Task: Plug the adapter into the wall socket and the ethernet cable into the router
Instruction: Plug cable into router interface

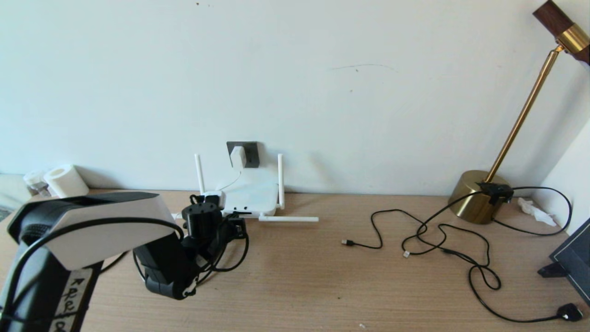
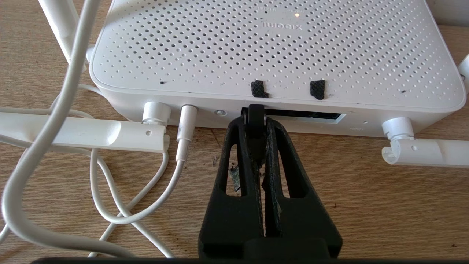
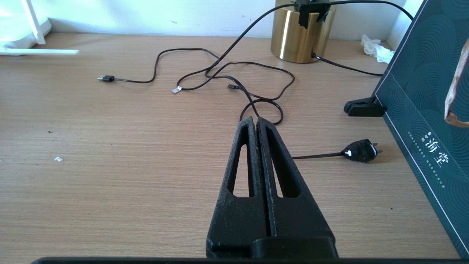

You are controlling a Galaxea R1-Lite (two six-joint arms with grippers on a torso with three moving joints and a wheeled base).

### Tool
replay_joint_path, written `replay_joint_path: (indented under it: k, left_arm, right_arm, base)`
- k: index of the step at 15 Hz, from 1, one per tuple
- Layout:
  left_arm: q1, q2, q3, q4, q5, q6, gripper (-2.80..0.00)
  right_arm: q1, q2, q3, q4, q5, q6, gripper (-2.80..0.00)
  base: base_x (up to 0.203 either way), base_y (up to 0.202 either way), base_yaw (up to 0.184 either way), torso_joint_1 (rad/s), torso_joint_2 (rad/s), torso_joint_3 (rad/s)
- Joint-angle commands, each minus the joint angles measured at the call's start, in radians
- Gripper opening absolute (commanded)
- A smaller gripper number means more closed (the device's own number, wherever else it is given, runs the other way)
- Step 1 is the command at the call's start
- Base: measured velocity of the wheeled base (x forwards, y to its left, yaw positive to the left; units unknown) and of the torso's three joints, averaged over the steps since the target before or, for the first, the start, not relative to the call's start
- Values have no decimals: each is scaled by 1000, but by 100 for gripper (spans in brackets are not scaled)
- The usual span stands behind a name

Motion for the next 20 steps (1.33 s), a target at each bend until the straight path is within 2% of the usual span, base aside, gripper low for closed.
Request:
replay_joint_path:
  k: [1,12,13,20]
  left_arm:
    - [0,0,6,-7,1,-2,-280]
    - [0,-67,84,-7,-10,6,-280]
    - [0,-70,89,-7,-11,5,0]
    - [-7,-95,112,-47,-11,3,0]
  right_arm:
    - [0,2,0,-1,0,0,-280]
    - [0,2,0,-1,0,0,-280]
    - [0,2,0,-1,0,0,-280]
    - [0,1,0,-1,0,0,-280]
  base:
    - [0,0,0,0,0,0]
    - [0,0,0,0,0,0]
    - [0,0,0,0,0,0]
    - [0,0,0,0,0,0]
